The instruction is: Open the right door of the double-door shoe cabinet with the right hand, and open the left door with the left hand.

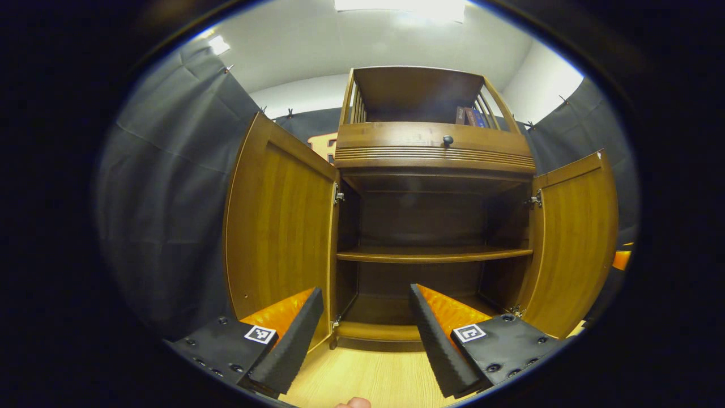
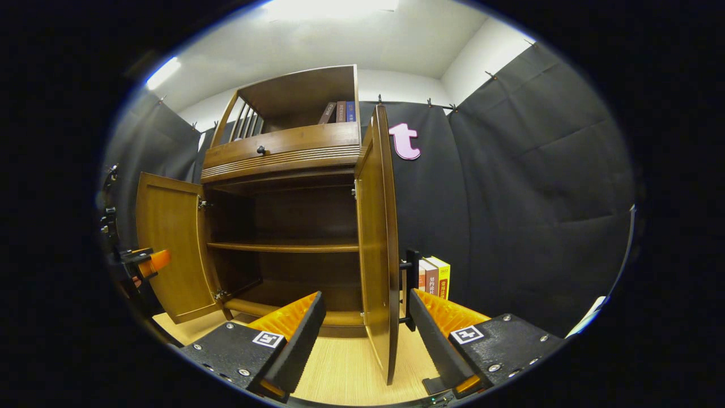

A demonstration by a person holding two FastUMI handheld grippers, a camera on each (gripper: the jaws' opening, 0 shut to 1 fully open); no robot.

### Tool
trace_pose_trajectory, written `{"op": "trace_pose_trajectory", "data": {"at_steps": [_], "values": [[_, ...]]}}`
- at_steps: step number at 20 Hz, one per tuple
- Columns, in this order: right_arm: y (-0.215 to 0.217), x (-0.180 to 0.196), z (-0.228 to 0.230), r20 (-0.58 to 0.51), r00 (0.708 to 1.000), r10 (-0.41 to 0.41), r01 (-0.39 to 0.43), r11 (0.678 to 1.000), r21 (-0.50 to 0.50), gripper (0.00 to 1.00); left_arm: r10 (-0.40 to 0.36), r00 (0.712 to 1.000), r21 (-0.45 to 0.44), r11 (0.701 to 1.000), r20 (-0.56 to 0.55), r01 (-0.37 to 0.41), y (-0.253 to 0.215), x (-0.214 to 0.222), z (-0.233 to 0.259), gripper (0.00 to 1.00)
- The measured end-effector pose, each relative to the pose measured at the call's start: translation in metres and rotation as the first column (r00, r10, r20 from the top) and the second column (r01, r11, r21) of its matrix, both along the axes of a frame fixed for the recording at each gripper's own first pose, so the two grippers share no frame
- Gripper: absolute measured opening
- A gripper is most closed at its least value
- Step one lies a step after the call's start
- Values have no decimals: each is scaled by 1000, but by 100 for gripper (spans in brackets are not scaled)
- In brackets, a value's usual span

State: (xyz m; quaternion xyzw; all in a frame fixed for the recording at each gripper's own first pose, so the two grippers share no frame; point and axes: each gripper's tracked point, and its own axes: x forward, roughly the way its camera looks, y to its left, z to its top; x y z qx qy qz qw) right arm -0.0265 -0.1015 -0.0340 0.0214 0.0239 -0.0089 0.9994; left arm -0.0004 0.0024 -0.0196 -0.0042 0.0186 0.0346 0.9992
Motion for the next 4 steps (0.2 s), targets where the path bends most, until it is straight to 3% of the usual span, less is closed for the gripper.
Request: {"op": "trace_pose_trajectory", "data": {"at_steps": [4], "values": [[0, 0, 4, 8, 1000, 9, -8, 1000, -7, 91, -7, 1000, -4, 1000, 3, 7, -8, -3, 0, 100]]}}
